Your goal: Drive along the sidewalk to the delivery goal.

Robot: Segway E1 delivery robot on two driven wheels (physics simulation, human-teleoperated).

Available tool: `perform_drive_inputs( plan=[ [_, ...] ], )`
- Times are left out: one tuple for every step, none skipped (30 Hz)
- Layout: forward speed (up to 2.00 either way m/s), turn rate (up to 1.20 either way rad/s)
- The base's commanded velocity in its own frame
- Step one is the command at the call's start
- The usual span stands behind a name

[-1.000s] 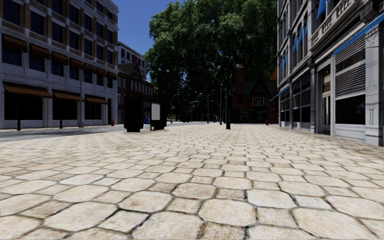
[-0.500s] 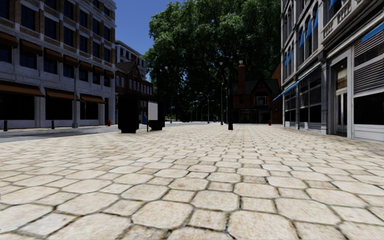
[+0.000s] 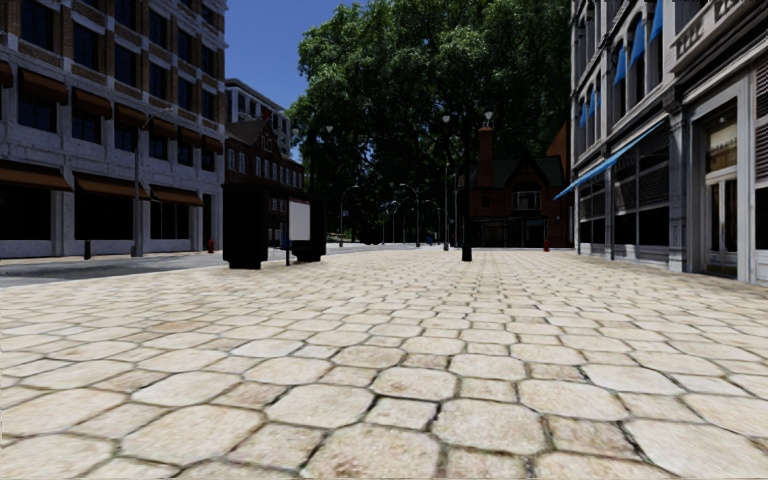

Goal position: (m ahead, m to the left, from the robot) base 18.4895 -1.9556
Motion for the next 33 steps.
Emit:
perform_drive_inputs(
  plan=[
    [2.0, 0.0],
    [2.0, 0.0],
    [2.0, 0.0],
    [2.0, 0.0],
    [2.0, 0.0],
    [2.0, 0.0],
    [2.0, 0.0],
    [2.0, 0.0],
    [2.0, 0.0],
    [2.0, 0.0],
    [2.0, 0.0],
    [2.0, 0.0],
    [2.0, 0.0],
    [2.0, 0.0],
    [2.0, 0.0],
    [2.0, 0.0],
    [2.0, 0.0],
    [2.0, 0.0],
    [2.0, 0.0],
    [2.0, 0.0],
    [2.0, 0.0],
    [2.0, 0.0],
    [2.0, 0.0],
    [2.0, 0.0],
    [2.0, 0.0],
    [2.0, 0.0],
    [2.0, 0.0],
    [2.0, 0.0],
    [2.0, 0.0],
    [2.0, 0.0],
    [2.0, 0.0],
    [2.0, 0.0],
    [2.0, 0.0]
  ],
)
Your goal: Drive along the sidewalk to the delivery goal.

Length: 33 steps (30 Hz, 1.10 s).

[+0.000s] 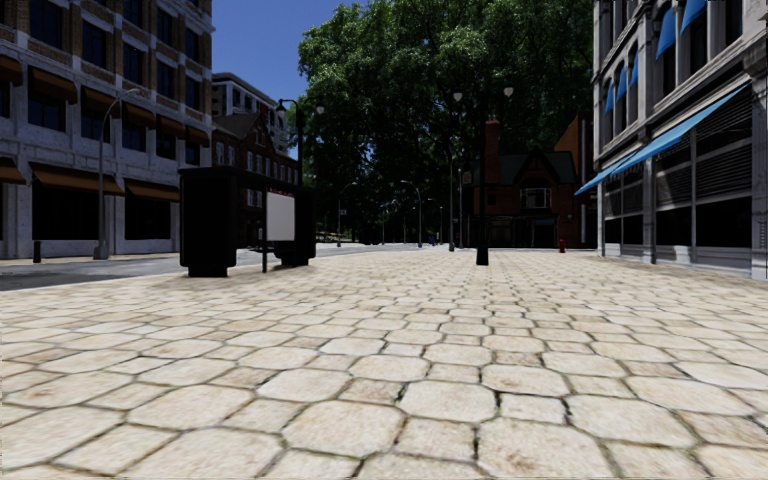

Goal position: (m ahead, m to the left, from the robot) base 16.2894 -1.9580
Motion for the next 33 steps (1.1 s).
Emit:
perform_drive_inputs(
  plan=[
    [2.0, 0.0],
    [2.0, 0.0],
    [2.0, 0.0],
    [2.0, 0.0],
    [2.0, 0.0],
    [2.0, 0.0],
    [2.0, 0.0],
    [2.0, 0.0],
    [2.0, 0.0],
    [2.0, 0.0],
    [2.0, 0.0],
    [2.0, 0.0],
    [2.0, 0.0],
    [2.0, 0.0],
    [2.0, 0.0],
    [2.0, 0.0],
    [2.0, 0.0],
    [2.0, 0.0],
    [2.0, 0.0],
    [2.0, 0.0],
    [2.0, 0.0],
    [2.0, 0.0],
    [2.0, 0.0],
    [2.0, 0.0],
    [2.0, 0.0],
    [2.0, 0.0],
    [2.0, 0.0],
    [2.0, 0.0],
    [2.0, 0.0],
    [2.0, 0.0],
    [2.0, 0.0],
    [2.0, 0.0],
    [2.0, 0.0]
  ],
)
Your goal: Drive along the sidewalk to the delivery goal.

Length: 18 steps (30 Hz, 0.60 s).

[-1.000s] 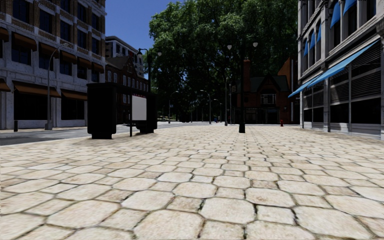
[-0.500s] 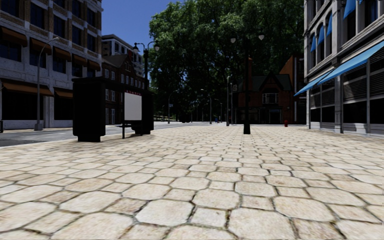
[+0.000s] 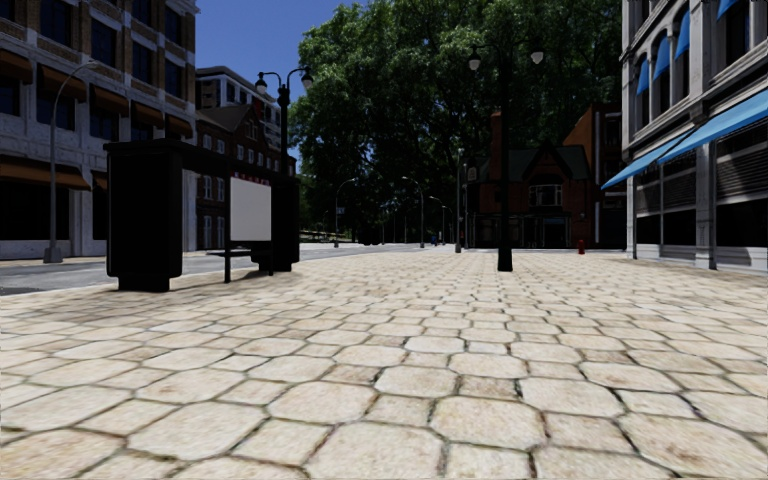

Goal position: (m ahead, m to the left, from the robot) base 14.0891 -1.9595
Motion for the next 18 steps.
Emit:
perform_drive_inputs(
  plan=[
    [2.0, 0.0],
    [2.0, 0.0],
    [2.0, 0.0],
    [2.0, 0.0],
    [2.0, 0.0],
    [2.0, 0.0],
    [2.0, 0.0],
    [2.0, 0.0],
    [2.0, 0.0],
    [2.0, 0.0],
    [2.0, 0.0],
    [2.0, 0.0],
    [2.0, 0.0],
    [2.0, 0.0],
    [2.0, 0.0],
    [2.0, 0.0],
    [2.0, 0.0],
    [2.0, 0.0]
  ],
)
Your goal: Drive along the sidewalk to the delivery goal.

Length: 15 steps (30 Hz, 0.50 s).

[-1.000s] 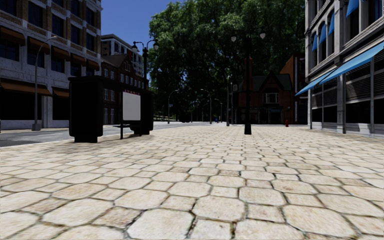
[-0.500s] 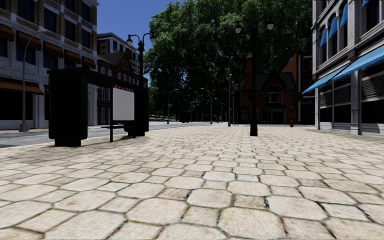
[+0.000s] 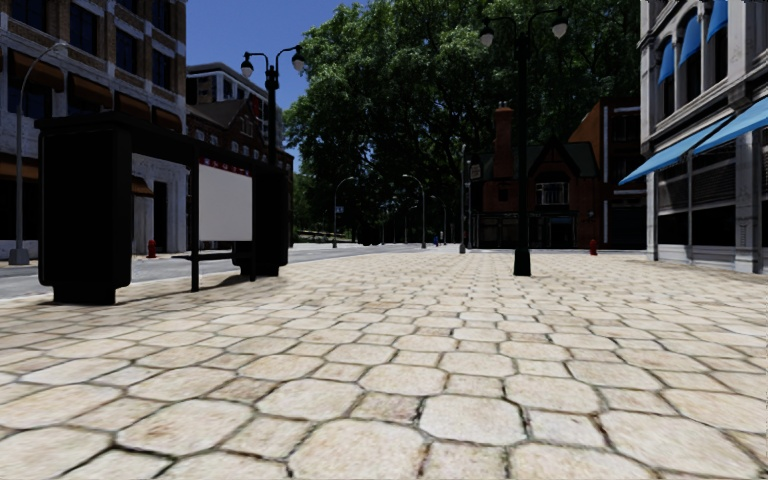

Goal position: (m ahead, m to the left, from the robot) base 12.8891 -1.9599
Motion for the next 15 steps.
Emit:
perform_drive_inputs(
  plan=[
    [2.0, 0.0],
    [2.0, 0.0],
    [2.0, 0.0],
    [2.0, 0.0],
    [2.0, 0.0],
    [2.0, 0.0],
    [2.0, 0.0],
    [2.0, 0.0],
    [2.0, 0.0],
    [2.0, 0.0],
    [2.0, 0.0],
    [2.0, 0.0],
    [2.0, 0.0],
    [2.0, 0.0],
    [2.0, 0.0]
  ],
)
